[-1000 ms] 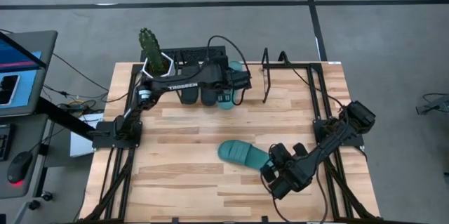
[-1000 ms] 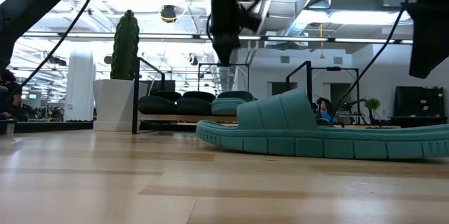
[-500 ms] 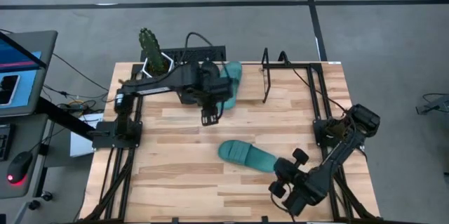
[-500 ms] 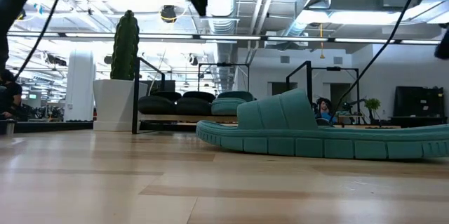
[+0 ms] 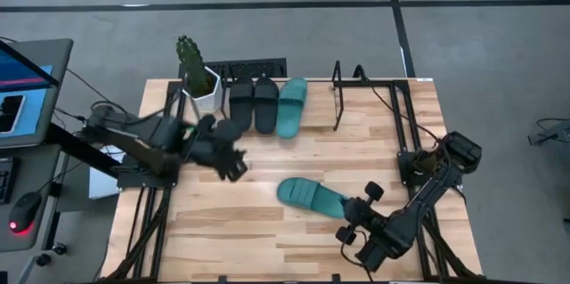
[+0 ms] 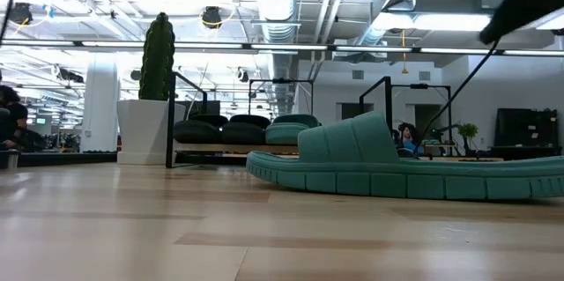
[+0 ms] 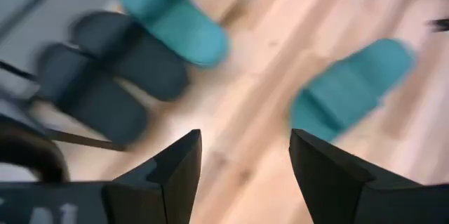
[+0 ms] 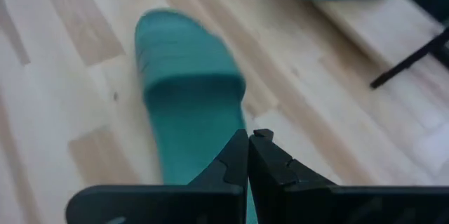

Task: Pick and place slides into the shelf
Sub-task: Put the green slides on the shelf

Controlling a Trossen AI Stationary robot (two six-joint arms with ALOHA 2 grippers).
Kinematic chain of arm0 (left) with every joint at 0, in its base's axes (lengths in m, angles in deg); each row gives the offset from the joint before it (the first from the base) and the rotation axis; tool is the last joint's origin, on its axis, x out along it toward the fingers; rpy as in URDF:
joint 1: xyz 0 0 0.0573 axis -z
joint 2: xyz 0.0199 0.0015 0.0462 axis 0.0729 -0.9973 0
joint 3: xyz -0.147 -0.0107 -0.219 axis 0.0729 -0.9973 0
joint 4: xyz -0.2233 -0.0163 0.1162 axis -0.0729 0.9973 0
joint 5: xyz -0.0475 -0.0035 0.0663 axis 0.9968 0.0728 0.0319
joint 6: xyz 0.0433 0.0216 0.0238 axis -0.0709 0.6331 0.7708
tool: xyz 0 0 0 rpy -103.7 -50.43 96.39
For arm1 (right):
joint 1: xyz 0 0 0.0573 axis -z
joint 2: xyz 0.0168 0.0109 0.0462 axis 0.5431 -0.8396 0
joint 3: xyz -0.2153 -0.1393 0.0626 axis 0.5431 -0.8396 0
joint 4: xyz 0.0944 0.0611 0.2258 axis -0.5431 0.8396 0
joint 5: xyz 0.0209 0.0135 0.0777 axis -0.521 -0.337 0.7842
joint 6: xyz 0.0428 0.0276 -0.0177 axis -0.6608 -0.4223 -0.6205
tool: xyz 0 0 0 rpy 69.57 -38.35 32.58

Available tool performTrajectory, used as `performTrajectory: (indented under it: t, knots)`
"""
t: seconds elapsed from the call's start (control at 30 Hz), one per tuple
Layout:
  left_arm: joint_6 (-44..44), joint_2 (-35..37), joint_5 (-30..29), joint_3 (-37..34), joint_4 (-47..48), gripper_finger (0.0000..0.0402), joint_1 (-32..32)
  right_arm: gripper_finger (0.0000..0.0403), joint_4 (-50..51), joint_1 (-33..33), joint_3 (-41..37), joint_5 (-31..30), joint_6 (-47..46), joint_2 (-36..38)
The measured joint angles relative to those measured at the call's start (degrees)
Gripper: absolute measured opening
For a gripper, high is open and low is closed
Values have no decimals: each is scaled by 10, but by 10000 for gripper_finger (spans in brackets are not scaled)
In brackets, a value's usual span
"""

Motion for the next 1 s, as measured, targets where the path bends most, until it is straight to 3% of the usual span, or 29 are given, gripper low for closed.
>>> performTrajectory:
  t: [0.2,0.37,0.57,0.8,1.0]
  knots:
    - [-98,84,-5,-190,-177,204,59,0,-102,17,-66,-42,4,5]
    - [-206,120,-41,-290,-242,204,106,0,-325,5,-173,-44,-20,42]
    - [-288,128,-107,-321,-225,204,167,0,-582,-7,-290,-58,-26,99]
    - [-351,128,-158,-321,-154,204,208,0,-841,45,-394,-49,-119,127]
    - [-395,129,-167,-321,-89,204,232,0,-953,118,-413,59,-146,118]
